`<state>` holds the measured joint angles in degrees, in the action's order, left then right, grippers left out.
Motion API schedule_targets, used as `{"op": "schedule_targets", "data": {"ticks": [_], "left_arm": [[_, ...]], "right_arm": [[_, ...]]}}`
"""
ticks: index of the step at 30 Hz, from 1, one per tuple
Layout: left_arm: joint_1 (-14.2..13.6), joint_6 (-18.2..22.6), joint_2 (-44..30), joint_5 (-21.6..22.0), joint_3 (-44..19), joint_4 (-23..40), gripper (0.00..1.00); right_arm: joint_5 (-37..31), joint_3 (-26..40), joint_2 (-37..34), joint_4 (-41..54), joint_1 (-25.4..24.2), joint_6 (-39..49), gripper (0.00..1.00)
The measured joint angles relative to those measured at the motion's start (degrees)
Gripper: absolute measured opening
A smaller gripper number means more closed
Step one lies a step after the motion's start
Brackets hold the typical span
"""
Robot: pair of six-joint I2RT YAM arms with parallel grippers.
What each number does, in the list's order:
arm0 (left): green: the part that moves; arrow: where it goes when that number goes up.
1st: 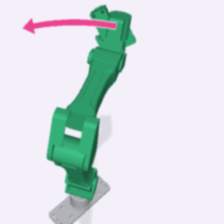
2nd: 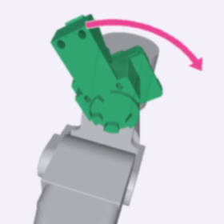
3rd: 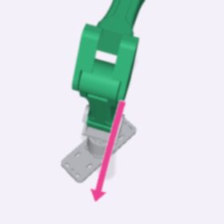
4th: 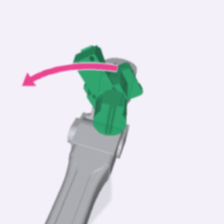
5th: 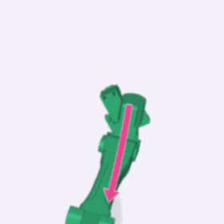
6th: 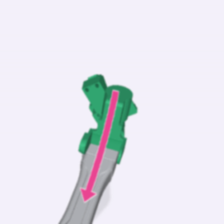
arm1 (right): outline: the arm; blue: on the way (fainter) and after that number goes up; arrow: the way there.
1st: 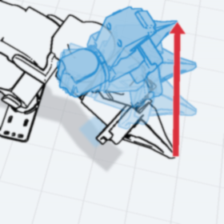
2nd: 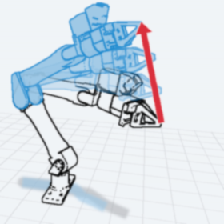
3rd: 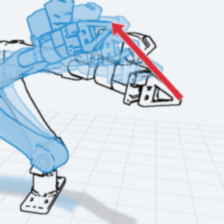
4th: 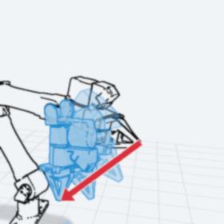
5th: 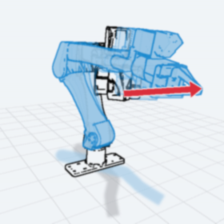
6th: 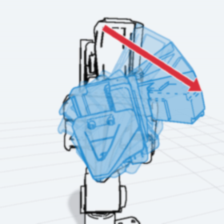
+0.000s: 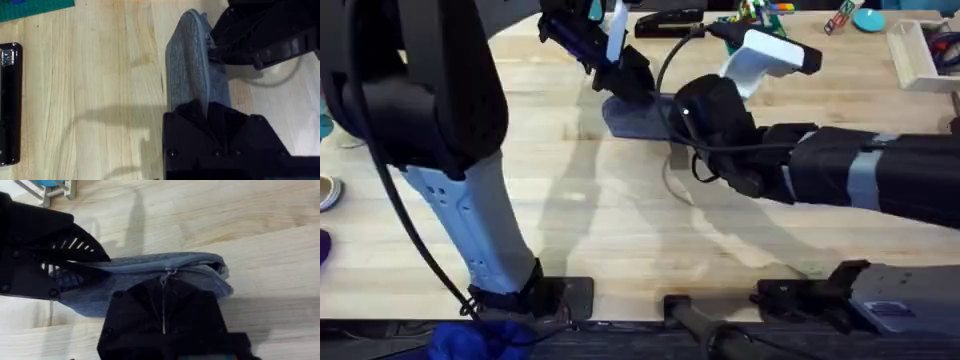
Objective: Unzip the bag, pick up the pens from the table one at a time and place them inside, then zip the bag closed.
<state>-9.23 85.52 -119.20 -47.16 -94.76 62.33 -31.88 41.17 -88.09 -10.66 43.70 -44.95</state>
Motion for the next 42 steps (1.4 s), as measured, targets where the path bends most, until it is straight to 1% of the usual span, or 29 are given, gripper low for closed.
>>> {"op": "schedule_targets", "data": {"ticks": [8, 18, 22, 33, 42], "left_arm": [[0.0, 0.0, 0.0, 0.0, 0.0, 0.0, 0.042], [0.0, 0.0, 0.0, 0.0, 0.0, 0.0, 0.041], [0.0, 0.0, 0.0, 0.0, 0.0, 0.0, 0.041], [-0.2, 0.0, 0.0, 0.0, 0.0, 0.0, 0.041], [-0.3, 0.0, 0.0, 0.2, 0.0, 0.0, 0.041]], "right_arm": [[-0.2, 0.0, 0.4, 0.7, 0.0, 1.7, 0.033], [-4.1, 0.0, 3.0, 6.4, 0.0, 2.7, 0.032], [-4.7, 0.0, 4.1, 7.7, -0.3, 3.0, 0.032], [-3.8, 0.0, 4.1, 8.3, -2.4, 3.0, 0.032], [-3.0, 0.0, 6.4, 13.2, -5.3, 3.1, 0.031]]}}
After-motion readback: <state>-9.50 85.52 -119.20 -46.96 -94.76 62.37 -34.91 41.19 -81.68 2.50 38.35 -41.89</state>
